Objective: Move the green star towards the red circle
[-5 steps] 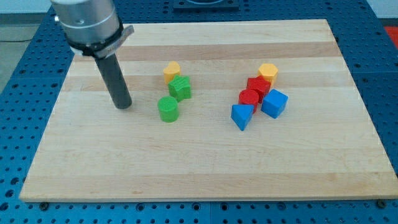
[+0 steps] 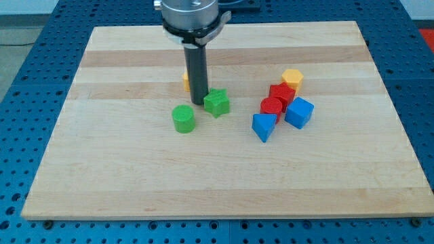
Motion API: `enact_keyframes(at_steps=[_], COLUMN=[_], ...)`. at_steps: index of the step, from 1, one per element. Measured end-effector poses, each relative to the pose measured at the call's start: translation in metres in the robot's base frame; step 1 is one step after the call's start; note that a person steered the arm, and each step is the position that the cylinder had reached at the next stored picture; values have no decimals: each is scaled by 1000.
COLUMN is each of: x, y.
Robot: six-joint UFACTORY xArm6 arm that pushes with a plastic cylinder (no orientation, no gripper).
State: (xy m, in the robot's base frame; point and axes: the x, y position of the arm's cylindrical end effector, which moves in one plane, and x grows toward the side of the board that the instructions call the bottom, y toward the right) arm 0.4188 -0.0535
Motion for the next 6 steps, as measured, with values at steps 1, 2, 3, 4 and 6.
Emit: enact_keyframes(at_steps=[1, 2, 3, 4, 6], x=[10, 10, 10, 10, 32], y=[-4, 7, 27, 38, 37])
